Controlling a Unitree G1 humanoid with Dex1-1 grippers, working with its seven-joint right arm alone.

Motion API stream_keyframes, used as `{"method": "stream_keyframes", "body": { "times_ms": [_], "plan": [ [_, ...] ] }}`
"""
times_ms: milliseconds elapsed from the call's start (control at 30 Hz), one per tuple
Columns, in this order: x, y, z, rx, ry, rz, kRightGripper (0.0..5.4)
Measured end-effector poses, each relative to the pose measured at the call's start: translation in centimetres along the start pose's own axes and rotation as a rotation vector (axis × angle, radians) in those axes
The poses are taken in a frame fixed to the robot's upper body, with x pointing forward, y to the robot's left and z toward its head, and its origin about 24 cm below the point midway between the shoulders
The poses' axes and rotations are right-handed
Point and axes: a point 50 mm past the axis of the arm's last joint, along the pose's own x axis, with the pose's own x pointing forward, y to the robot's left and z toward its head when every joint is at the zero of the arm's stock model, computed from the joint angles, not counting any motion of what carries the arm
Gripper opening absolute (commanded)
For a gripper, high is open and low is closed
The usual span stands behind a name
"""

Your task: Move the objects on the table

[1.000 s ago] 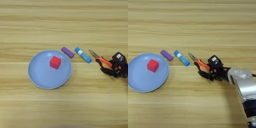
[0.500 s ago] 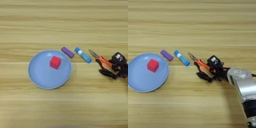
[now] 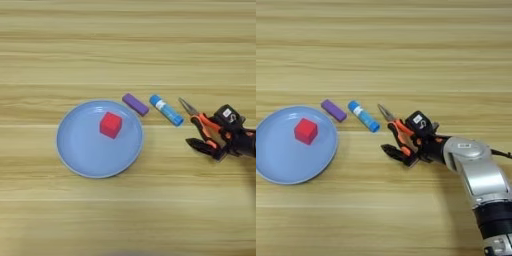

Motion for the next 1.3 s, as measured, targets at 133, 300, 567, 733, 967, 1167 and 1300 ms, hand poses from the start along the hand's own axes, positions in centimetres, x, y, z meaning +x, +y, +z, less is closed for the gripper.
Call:
{"method": "stream_keyframes", "body": {
  "times_ms": [133,300,567,733,967,1167,1300],
  "plan": [
    [0.4,0.2,0.3,-0.012,-0.041,-0.028,5.35],
    [0.7,0.3,1.0,-0.069,-0.107,-0.058,5.35],
    [1.3,1.1,1.6,-0.088,-0.162,-0.048,5.35],
    [2.0,1.7,1.8,-0.08,-0.178,-0.024,5.35],
    [3.0,2.3,2.7,-0.069,-0.208,0.001,5.35],
    [4.0,2.5,2.9,-0.031,-0.213,0.017,5.35],
    [4.4,2.4,2.8,-0.011,-0.203,0.021,5.15]
  ]
}}
